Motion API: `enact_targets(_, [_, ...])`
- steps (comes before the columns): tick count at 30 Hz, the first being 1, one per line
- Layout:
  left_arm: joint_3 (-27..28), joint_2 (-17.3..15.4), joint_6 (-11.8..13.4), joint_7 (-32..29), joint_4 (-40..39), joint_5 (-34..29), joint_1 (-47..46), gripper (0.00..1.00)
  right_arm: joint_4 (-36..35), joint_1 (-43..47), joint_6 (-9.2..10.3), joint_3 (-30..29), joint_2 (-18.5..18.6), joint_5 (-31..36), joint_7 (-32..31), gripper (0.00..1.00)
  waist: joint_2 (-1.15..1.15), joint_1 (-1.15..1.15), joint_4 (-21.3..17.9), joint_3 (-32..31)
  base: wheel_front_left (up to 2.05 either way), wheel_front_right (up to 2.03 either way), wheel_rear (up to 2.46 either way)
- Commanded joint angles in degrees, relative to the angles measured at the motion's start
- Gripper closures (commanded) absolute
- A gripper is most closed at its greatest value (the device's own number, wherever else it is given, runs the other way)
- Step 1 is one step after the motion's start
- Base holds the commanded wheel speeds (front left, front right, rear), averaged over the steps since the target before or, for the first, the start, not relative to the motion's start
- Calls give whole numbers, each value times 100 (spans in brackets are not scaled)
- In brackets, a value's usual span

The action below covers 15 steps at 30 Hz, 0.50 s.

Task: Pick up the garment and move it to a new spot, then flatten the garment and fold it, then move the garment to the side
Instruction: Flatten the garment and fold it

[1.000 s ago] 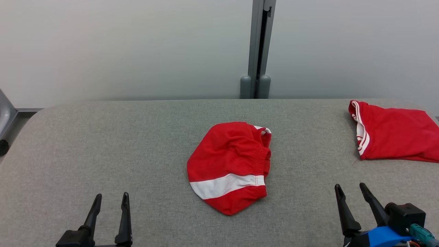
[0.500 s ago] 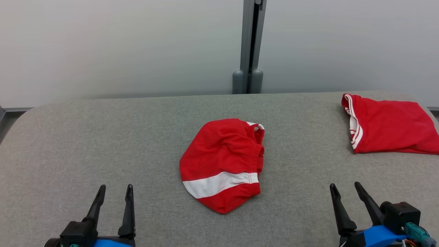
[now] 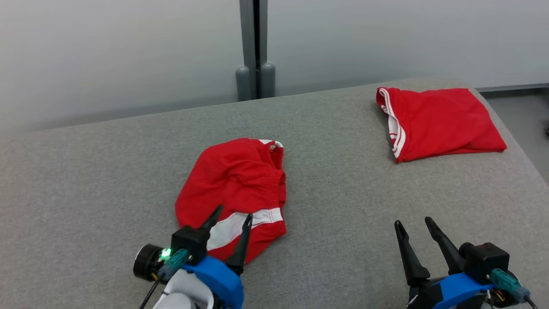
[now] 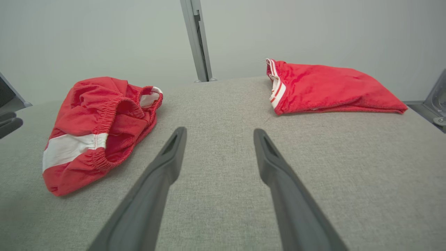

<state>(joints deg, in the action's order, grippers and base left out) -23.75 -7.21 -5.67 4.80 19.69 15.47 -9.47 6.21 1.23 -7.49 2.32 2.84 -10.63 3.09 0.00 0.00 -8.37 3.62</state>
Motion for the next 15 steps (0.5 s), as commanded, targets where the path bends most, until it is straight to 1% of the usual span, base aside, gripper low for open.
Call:
enact_targets(1, [-39,21,-31,-50,51,-41,-168,0,13,-85,-1,31,11,-35,37,0,0,0,-72,16,0,0,0])
enact_targets(4, [-243,188,-46,-402,327,40,-461,0,52,-143,-1,91,9,-68,63,0,0,0,-259,121,0,0,0])
enact_targets(6, [-284,276,-5,-659,491,183,-626,0,74,-179,-1,117,11,-75,107,0,0,0,-364,184,0,0,0])
enact_targets(8, [-354,328,149,-854,637,182,-796,0,87,-193,-1,126,10,-89,128,0,0,0,-445,229,0,0,0])
enact_targets(10, [-402,374,411,-1048,801,154,-899,0,112,-197,-1,111,10,-88,144,0,0,0,-497,271,0,0,0])
enact_targets(11, [-437,388,522,-1091,851,127,-980,0,122,-210,-1,109,10,-92,155,0,0,0,-515,288,0,0,0])
enact_targets(12, [-445,394,704,-1078,897,54,-1085,0,131,-224,-1,109,10,-97,171,0,0,0,-532,306,0,0,0])
enact_targets(13, [-518,400,822,-1092,966,-53,-1177,0,137,-233,-1,109,10,-103,184,0,0,0,-542,320,0,0,0])
enact_targets(15, [-640,417,989,-1109,1099,-183,-1294,0,156,-241,-1,118,10,-110,197,0,0,0,-557,343,0,0,0])
